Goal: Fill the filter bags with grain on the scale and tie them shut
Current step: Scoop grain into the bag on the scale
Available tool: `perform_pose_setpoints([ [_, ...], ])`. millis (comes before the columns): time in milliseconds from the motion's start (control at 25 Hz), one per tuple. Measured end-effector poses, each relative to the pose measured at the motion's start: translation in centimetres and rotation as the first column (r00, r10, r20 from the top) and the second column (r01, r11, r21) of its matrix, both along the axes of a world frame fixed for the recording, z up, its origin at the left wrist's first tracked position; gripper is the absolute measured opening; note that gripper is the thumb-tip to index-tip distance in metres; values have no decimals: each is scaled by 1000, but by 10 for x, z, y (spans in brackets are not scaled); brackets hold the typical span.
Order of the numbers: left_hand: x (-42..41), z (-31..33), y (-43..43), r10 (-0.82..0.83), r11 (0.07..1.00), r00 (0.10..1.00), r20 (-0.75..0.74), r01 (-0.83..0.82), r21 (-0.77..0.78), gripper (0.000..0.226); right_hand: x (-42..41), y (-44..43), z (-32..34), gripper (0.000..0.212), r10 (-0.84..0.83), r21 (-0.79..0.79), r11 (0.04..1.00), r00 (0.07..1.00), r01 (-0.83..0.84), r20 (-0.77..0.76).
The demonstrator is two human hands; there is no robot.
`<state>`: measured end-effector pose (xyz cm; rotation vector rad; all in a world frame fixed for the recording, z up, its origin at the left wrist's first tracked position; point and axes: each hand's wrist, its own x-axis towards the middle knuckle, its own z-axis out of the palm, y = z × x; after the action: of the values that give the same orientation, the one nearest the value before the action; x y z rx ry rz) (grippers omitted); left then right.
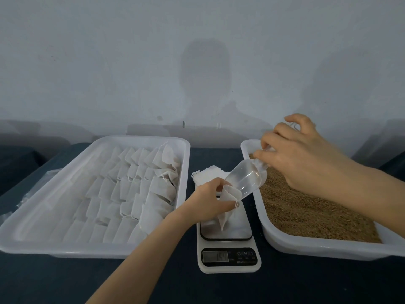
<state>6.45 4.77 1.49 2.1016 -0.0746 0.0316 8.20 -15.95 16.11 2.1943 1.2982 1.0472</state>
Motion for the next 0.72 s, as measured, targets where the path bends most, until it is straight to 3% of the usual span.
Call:
perform_pose_setpoints([
  [440, -1, 1, 0, -3, 1000, 1000, -11, 3, 7, 50, -1, -6, -2, 46, 18, 45, 999, 999, -17, -32],
  [720, -1, 1, -1, -9, 999, 1000, 10, 9, 31, 44, 4, -24, 5, 44, -54, 115, 991, 994, 65, -96],
])
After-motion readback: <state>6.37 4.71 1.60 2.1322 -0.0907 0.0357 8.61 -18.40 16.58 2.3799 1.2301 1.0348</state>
